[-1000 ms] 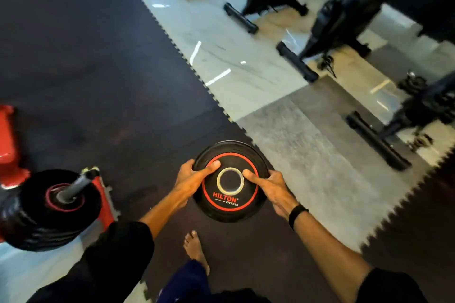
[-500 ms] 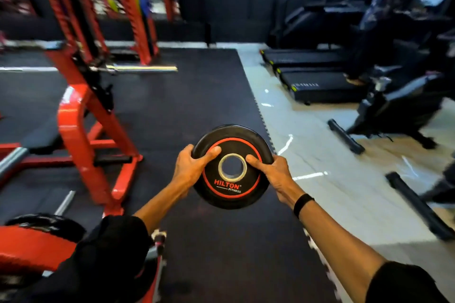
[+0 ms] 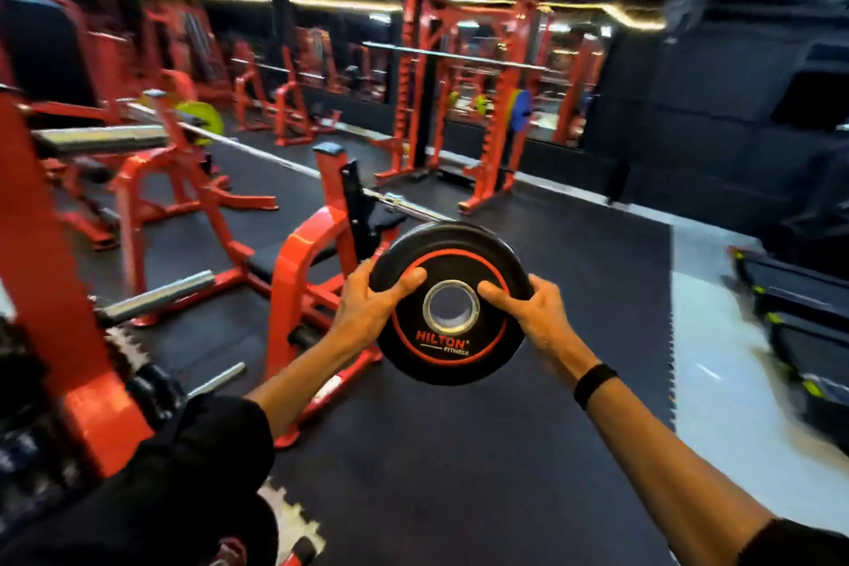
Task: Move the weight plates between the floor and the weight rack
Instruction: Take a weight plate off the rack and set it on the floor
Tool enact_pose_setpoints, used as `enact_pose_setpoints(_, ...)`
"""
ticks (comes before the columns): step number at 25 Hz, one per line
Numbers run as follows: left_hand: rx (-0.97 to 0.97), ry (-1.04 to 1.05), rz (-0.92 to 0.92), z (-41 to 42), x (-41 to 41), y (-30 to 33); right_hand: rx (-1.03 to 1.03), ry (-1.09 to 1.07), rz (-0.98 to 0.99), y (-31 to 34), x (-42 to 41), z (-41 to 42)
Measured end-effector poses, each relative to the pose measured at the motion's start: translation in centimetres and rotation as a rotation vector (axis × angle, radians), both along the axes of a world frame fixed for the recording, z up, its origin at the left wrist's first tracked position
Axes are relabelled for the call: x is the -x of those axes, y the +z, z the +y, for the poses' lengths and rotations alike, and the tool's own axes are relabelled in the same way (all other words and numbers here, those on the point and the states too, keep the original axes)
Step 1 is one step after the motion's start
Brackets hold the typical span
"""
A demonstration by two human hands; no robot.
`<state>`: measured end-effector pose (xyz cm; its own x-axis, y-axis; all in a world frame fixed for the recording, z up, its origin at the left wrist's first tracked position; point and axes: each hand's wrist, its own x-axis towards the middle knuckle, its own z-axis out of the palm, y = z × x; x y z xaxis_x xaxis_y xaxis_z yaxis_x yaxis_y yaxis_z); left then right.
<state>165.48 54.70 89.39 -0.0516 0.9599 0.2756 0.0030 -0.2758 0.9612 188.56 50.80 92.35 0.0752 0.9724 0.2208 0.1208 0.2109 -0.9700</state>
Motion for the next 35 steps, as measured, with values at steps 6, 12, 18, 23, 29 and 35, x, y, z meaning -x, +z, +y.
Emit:
enact_pose_setpoints(6, 0.035, 0.345, 0.028, 7.8, 5.1, -3.0, 0.046, 0.306, -0.009, -3.2, 5.3, 14.6)
enact_pose_setpoints(12, 0.152, 0.619, 0.027, 16.9, 11.5, -6.2, 0.138, 0.517, -0.025, -6.5, 13.5, 29.5)
enact_pose_setpoints(18, 0.294, 0.850, 0.058, 22.7, 17.6, -9.0, 0.264, 0.731, -0.056, -9.8, 22.1, 40.3)
enact_pose_setpoints(23, 0.390, 1.107, 0.063, 27.1, 20.0, -10.6, 0.424, 0.821, -0.049, -12.7, 30.2, 47.1)
enact_pose_setpoints(29, 0.507, 1.262, -0.003, 35.3, 24.1, -15.6, 0.454, 0.984, -0.158, -17.8, 39.0, 58.3)
enact_pose_setpoints(35, 0.682, 1.415, -0.123, 43.7, 27.7, -20.3, 0.373, 1.343, -0.470, -23.0, 46.6, 70.6)
